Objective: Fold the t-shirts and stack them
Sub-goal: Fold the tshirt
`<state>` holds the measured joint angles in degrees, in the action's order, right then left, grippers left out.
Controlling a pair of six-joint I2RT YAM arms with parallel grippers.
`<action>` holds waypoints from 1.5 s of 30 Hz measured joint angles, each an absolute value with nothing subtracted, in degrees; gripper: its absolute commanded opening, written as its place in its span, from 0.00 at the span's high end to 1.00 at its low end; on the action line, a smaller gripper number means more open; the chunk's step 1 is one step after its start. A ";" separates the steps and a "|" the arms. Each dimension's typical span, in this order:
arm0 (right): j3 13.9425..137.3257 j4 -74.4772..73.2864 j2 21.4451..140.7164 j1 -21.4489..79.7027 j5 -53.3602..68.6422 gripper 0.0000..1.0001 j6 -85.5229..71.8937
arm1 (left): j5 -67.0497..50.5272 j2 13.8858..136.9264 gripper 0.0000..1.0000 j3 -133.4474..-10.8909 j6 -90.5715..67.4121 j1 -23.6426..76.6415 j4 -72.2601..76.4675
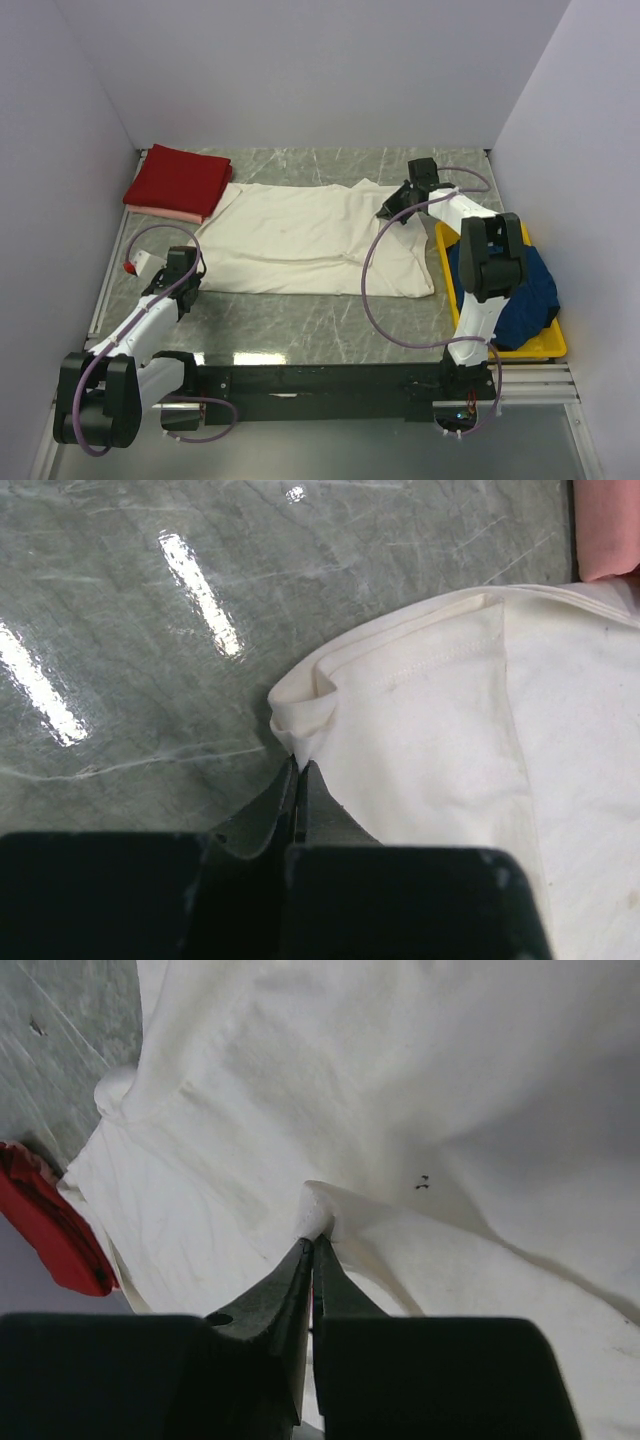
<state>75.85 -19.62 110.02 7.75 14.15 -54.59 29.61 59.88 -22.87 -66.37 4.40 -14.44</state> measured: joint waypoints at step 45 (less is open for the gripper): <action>45.32 -5.82 92.27 19.64 9.72 0.85 -50.33 | 29.19 59.07 0.99 -22.87 -65.54 4.40 -14.44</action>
